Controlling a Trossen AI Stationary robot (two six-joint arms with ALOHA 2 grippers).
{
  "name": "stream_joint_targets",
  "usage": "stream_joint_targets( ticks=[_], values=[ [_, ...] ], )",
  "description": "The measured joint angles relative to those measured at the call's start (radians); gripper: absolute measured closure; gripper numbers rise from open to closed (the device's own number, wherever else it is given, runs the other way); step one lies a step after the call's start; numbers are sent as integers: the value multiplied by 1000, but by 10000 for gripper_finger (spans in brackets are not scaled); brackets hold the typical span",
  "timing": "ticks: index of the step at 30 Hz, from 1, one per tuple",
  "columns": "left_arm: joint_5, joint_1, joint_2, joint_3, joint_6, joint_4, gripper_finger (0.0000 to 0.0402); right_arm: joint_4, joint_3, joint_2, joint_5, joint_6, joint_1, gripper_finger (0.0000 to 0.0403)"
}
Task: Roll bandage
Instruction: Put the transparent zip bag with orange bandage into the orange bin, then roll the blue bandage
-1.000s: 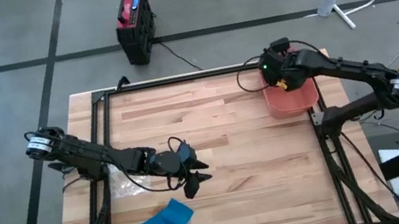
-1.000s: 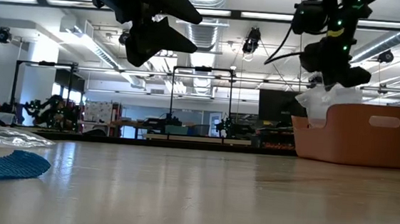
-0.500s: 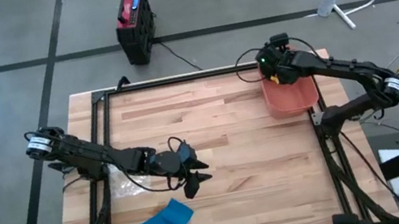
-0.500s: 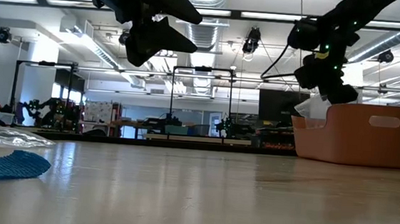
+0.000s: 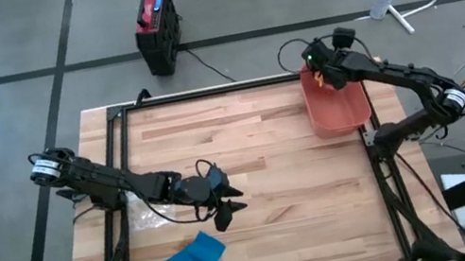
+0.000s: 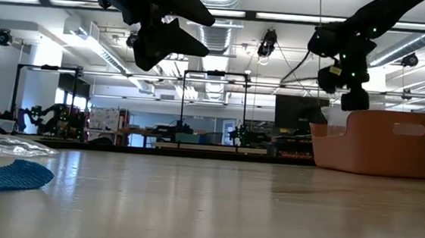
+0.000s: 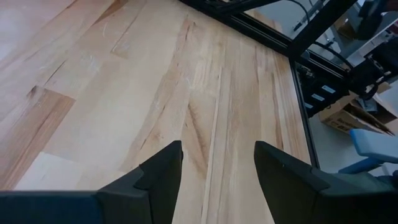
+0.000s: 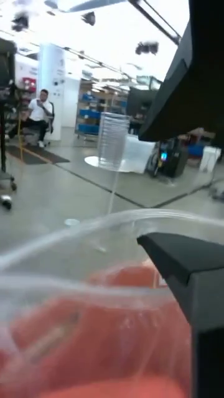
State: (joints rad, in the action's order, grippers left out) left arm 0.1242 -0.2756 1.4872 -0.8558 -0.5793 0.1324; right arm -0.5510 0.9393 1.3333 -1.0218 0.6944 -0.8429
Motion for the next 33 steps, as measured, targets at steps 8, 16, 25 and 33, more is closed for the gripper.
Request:
stream_joint_targets(
  ticks=[8,16,25,33],
  values=[
    [0,0,0,1,11,0,209,-81,125,-12,152,-269,-10,118],
    [0,0,0,1,2,0,209,-155,167,47,438,-571,-87,128],
    [-1,0,0,1,-2,0,209,-178,213,111,462,-620,-98,141],
    [-1,0,0,1,2,-3,209,-269,312,-7,505,-668,-17,155]
  ],
)
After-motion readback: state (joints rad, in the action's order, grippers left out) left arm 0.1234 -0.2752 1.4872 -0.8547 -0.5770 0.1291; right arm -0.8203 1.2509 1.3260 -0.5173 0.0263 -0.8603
